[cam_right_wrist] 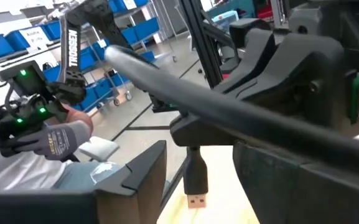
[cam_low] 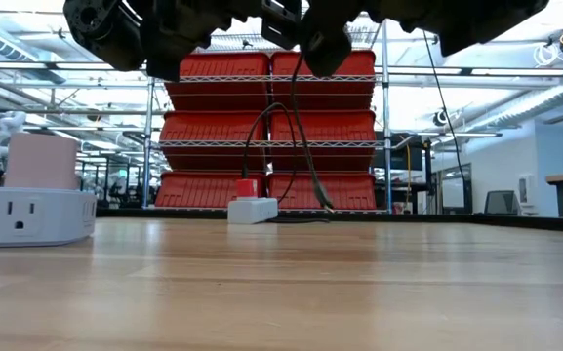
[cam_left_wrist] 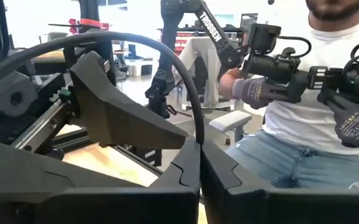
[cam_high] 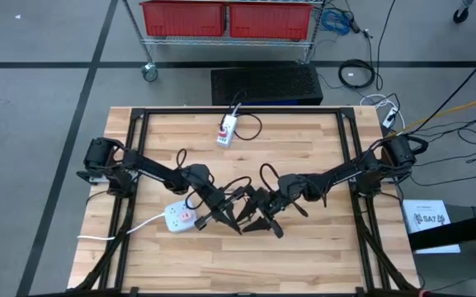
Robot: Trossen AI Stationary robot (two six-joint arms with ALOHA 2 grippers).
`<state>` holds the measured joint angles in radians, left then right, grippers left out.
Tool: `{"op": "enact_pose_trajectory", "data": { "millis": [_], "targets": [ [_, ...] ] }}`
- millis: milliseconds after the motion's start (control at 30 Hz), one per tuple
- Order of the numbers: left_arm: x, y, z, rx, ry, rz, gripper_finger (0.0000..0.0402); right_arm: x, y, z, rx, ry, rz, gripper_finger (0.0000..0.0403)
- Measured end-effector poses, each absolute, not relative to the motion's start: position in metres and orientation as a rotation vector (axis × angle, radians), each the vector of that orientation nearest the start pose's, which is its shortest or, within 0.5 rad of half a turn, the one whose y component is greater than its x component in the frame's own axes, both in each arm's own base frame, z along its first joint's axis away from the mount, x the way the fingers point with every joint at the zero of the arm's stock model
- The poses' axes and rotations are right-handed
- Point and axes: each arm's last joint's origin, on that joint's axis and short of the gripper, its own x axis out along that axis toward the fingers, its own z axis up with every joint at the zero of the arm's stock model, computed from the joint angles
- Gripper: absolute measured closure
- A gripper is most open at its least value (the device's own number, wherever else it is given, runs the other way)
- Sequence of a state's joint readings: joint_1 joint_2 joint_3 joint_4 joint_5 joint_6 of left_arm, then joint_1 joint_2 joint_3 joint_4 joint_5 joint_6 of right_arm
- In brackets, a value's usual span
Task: Insert USB
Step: Insert the black charger cable into the light pink charger adapter
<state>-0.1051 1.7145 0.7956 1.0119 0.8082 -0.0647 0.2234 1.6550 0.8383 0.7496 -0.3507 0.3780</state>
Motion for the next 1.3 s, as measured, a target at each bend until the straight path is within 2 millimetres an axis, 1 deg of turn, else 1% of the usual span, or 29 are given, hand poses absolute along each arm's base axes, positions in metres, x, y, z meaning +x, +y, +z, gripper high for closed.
{"op": "enact_pose_trajectory", "data": {
  "millis": [567, 833, 1300],
  "targets": [
    [0.3375, -0.0567, 0.2176, -0.014, -0.09, -0.917, 0.0401, 0.3374, 0.0871, 0.2246, 0.409, 0.171, 0.569, 0.0227],
    [0.3374, -0.0563, 0.2208, -0.009, -0.12, -0.915, 0.0401, 0.337, 0.087, 0.2209, 0.427, 0.216, 0.56, 0.0227],
    [0.3386, -0.0561, 0.2221, -0.026, -0.114, -0.901, 0.0401, 0.3369, 0.0885, 0.221, 0.425, 0.21, 0.539, 0.0228]
  ]
}}
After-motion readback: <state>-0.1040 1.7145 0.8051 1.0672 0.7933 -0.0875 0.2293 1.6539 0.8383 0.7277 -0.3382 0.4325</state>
